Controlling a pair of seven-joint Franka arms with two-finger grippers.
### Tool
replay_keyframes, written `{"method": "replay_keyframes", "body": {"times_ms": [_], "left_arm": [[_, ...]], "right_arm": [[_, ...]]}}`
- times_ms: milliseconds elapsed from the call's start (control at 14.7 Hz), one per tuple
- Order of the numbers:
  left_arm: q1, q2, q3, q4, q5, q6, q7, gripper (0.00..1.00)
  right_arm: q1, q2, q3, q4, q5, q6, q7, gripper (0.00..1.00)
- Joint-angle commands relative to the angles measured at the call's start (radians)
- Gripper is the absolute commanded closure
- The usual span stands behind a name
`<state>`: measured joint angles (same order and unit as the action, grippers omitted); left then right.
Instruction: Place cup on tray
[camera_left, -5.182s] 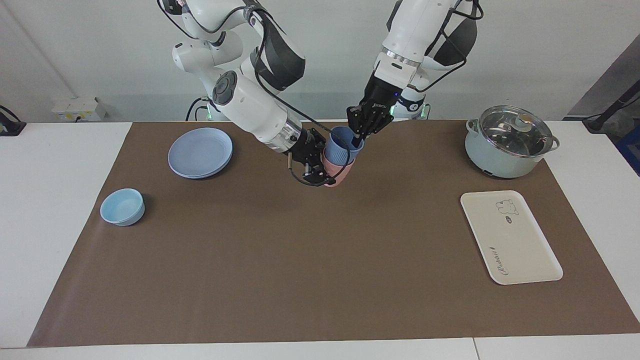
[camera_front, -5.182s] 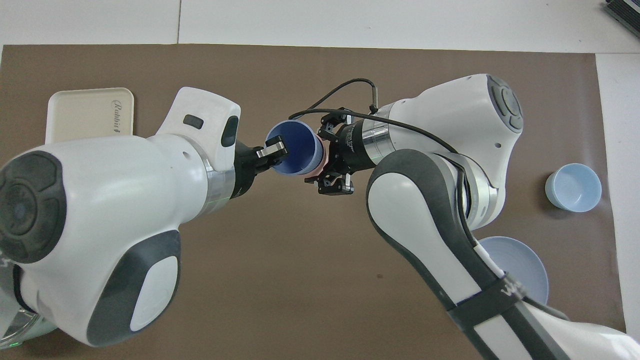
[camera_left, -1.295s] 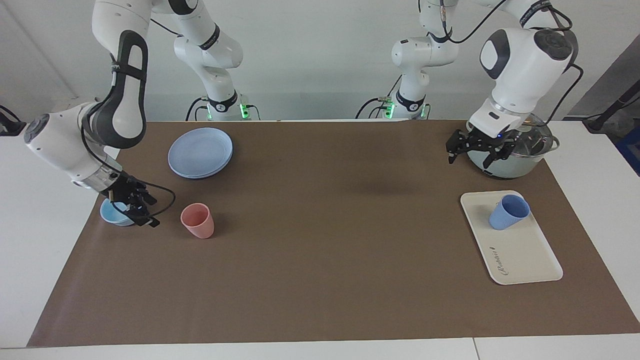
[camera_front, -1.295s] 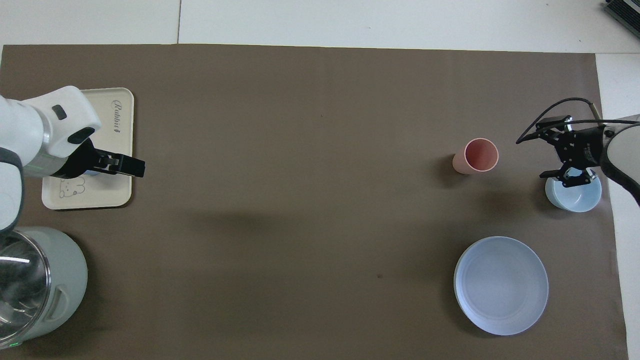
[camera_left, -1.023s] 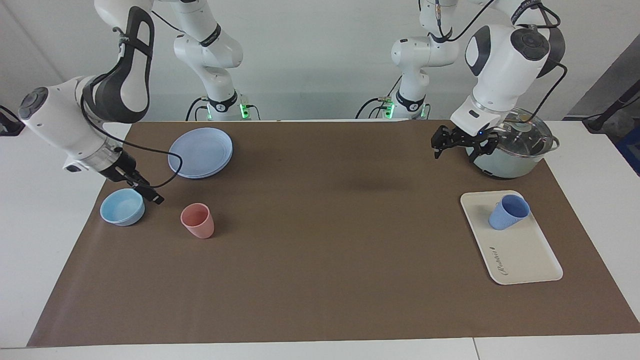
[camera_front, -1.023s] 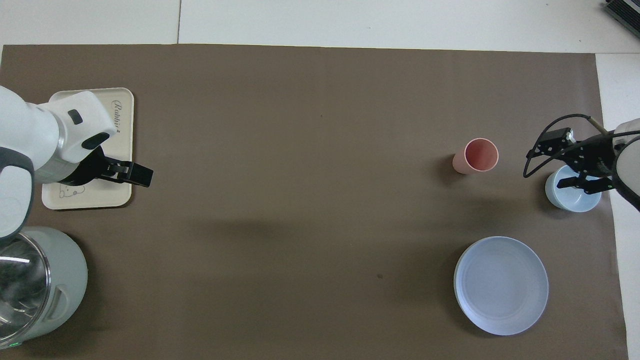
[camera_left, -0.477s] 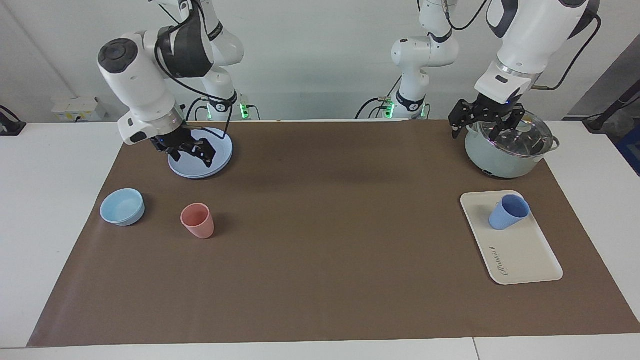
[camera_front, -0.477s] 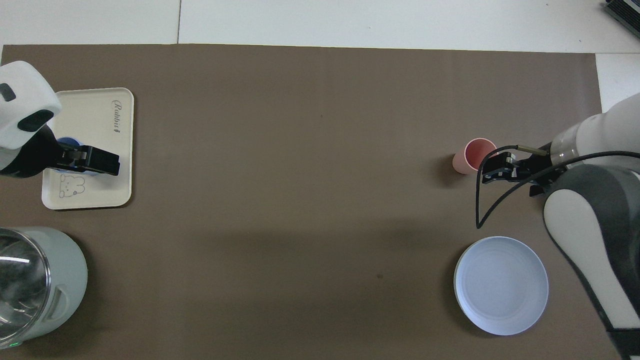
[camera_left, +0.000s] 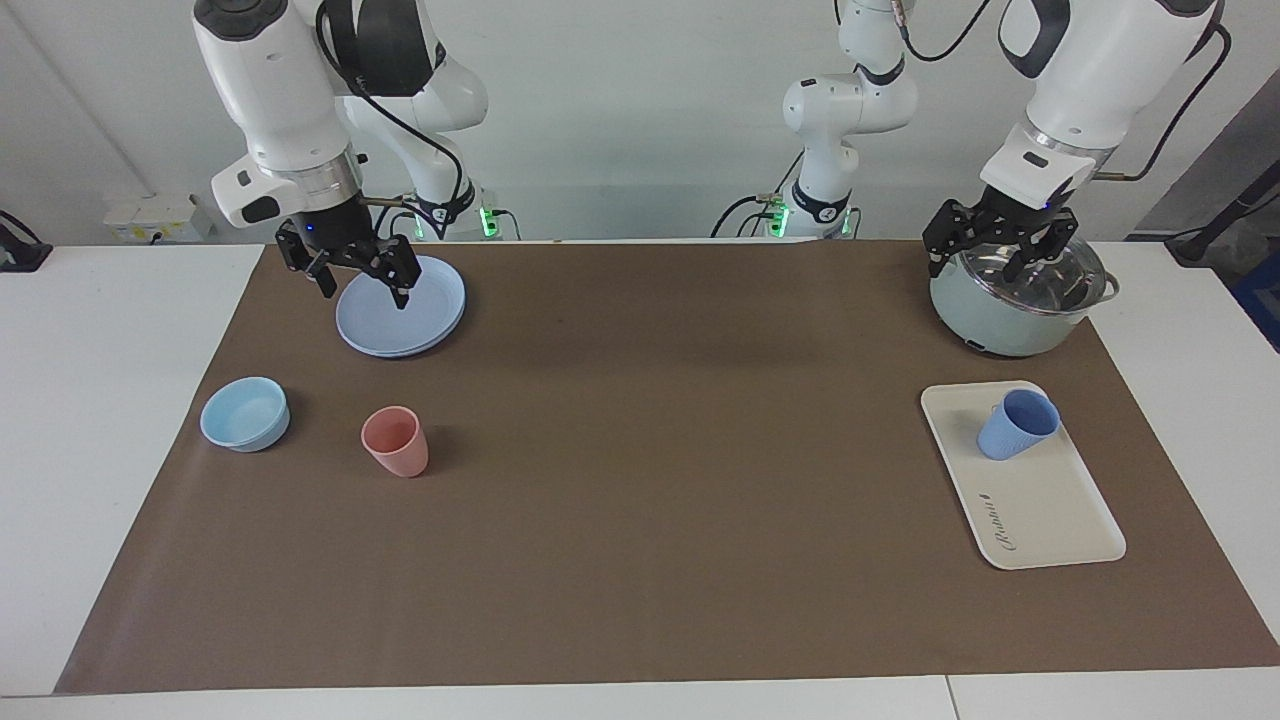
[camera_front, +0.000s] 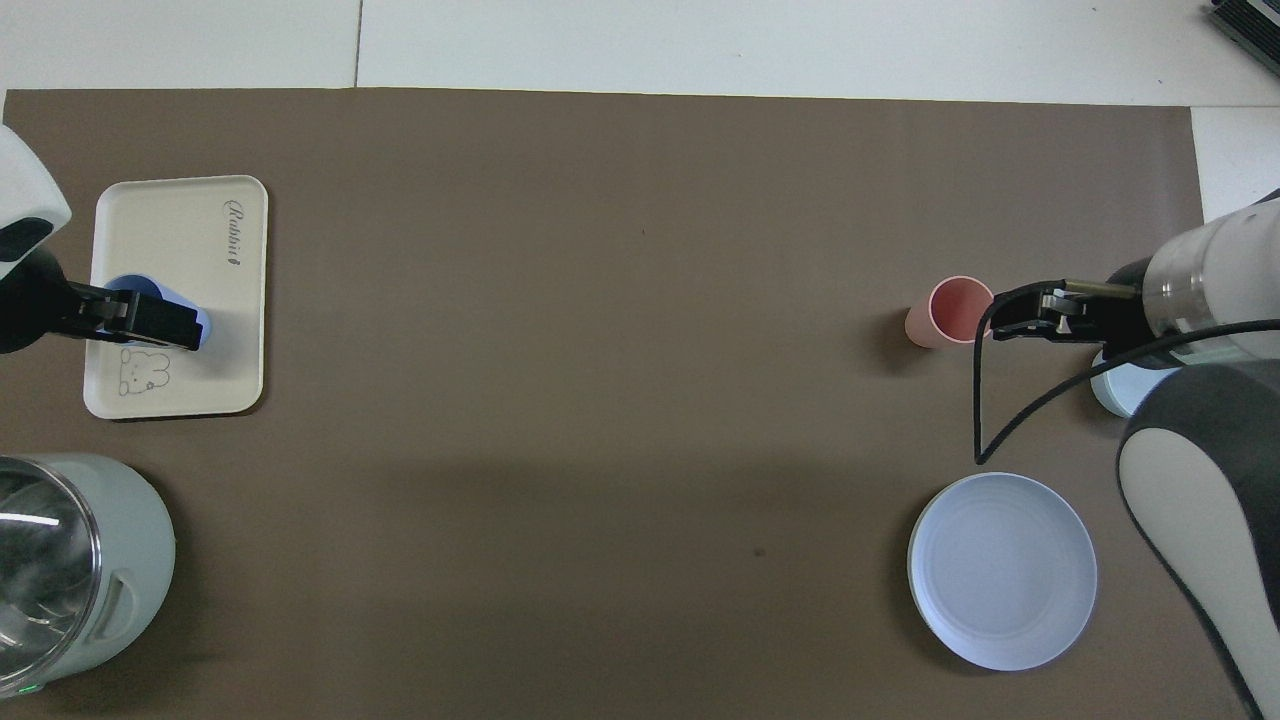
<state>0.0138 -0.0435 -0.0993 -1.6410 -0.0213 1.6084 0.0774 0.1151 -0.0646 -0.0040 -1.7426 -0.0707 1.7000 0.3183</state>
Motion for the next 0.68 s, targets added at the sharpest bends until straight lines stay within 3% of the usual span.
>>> {"method": "replay_keyframes", "body": {"times_ms": [0, 136, 614], "left_arm": [[0.012, -0.01, 0.0, 0.02, 0.023, -0.059, 0.012, 0.0], [0.012, 0.001, -0.003, 0.062, 0.023, -0.097, 0.01, 0.0], [0.012, -0.009, -0.003, 0.04, 0.023, -0.09, 0.016, 0.0]], "right_arm": [[-0.012, 0.009, 0.004, 0.087, -0.017, -0.098, -0.037, 0.0], [-0.015, 0.014, 0.001, 0.115, -0.015, -0.147, -0.112, 0.0], [-0.031, 0.002, -0.008, 0.089, 0.063, -0.163, -0.127, 0.0]]}}
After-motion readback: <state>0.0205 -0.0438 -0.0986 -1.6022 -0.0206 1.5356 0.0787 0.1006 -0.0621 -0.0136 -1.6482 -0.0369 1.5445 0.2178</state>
